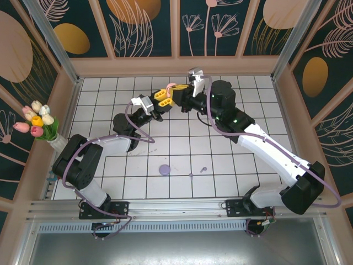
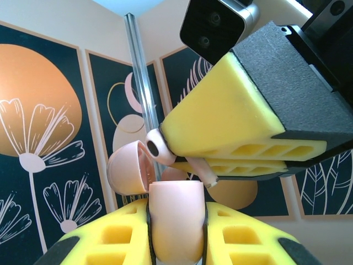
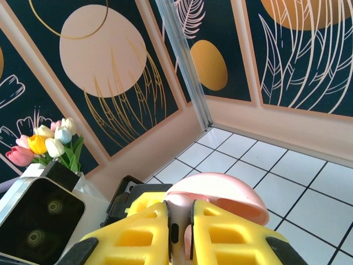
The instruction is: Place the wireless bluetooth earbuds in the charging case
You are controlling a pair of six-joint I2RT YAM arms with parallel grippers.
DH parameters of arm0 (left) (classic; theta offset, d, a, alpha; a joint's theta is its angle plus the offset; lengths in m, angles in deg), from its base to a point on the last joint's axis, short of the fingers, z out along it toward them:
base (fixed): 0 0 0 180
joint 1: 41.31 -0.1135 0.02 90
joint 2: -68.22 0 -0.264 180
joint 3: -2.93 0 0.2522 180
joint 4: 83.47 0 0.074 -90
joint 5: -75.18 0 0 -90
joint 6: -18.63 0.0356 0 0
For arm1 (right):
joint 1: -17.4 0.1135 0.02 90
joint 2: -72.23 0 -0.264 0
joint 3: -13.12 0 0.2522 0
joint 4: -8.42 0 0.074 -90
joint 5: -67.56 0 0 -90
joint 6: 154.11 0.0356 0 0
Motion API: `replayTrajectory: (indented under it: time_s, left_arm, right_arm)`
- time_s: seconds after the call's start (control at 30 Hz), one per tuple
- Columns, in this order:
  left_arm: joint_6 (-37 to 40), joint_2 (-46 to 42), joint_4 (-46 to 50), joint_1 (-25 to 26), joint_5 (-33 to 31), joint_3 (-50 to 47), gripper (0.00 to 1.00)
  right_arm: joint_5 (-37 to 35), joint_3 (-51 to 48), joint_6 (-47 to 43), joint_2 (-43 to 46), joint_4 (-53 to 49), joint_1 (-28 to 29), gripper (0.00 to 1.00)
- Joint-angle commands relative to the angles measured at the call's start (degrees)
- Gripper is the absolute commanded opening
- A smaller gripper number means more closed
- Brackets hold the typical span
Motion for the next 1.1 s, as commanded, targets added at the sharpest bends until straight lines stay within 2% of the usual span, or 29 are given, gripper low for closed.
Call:
replayTrajectory:
  time_s: [0.0, 0.73, 1.07]
  left_arm:
    - [-0.1, 0.1, -7.0, 0.1, -0.2, 1.1, 0.0]
    - [-0.6, 0.0, -7.1, 0.2, -0.1, 0.8, 0.0]
    - [-0.5, -0.2, -6.8, 0.2, 0.0, 0.7, 0.0]
  right_arm:
    - [0.9, 0.4, -1.8, -0.9, -2.0, 0.6, 0.14]
    - [-2.0, 2.1, -1.2, -1.2, -0.1, 0.4, 0.12]
    - [-1.1, 1.9, 0.9, -0.8, 2.8, -0.3, 0.11]
